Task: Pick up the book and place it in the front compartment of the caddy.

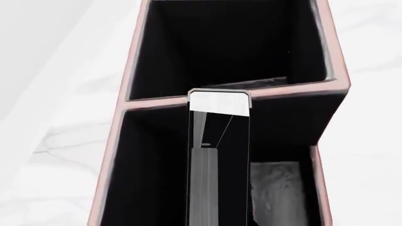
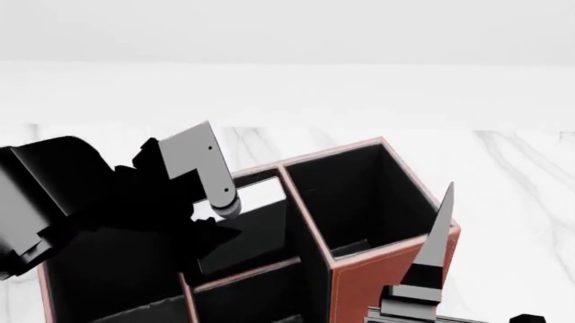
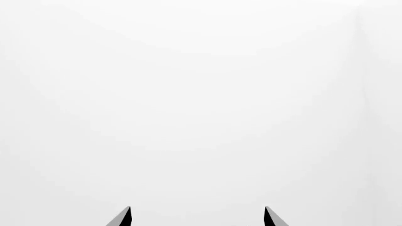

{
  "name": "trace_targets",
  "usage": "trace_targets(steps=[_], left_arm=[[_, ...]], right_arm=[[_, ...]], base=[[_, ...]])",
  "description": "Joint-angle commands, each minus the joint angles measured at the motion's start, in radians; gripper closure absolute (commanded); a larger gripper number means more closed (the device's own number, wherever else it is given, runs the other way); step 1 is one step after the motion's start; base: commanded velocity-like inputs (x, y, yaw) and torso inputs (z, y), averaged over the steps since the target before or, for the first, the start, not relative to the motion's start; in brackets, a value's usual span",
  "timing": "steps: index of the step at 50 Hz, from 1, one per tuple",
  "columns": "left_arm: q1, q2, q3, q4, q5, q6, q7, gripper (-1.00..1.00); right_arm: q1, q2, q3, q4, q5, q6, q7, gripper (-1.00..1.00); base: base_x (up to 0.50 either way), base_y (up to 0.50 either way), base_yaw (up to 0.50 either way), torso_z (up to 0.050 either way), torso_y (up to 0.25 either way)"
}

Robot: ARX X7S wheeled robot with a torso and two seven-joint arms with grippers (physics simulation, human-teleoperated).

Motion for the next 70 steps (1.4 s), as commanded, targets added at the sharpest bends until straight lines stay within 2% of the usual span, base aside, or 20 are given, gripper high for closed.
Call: trace_targets(steps=[1,29,44,50,62,70], left_arm=[[0.019,0.032,-0.008,-0.083,0.024,0.064,0.009,1.0],[0.057,0.11,0.014,-0.291,0.08,0.186,0.053,1.0],[0.093,0.157,0.03,-0.41,0.122,0.301,0.074,1.0],[0.095,0.216,0.02,-0.564,0.138,0.396,0.099,1.0],[0.102,0.294,0.017,-0.746,0.161,0.515,0.134,1.0],[0.122,0.311,0.02,-0.771,0.168,0.529,0.141,1.0]], right_arm=[[-0.002,-0.001,-0.005,0.013,-0.002,-0.008,-0.003,-1.0],[-0.003,-0.006,-0.019,0.038,-0.01,-0.017,-0.005,-1.0],[-0.007,-0.012,-0.027,0.059,-0.018,-0.032,-0.012,-1.0],[-0.009,-0.007,-0.023,0.054,-0.014,-0.027,-0.007,-1.0],[-0.014,-0.008,-0.024,0.063,-0.017,-0.036,-0.008,-1.0],[-0.019,-0.011,-0.026,0.077,-0.022,-0.047,-0.013,-1.0]], base=[[0.0,0.0,0.0,0.0,0.0],[0.0,0.0,0.0,0.0,0.001],[0.0,0.0,0.0,0.0,0.001],[0.0,0.0,0.0,0.0,0.0],[0.0,0.0,0.0,0.001,0.002],[0.0,0.0,0.0,0.0,0.0]])
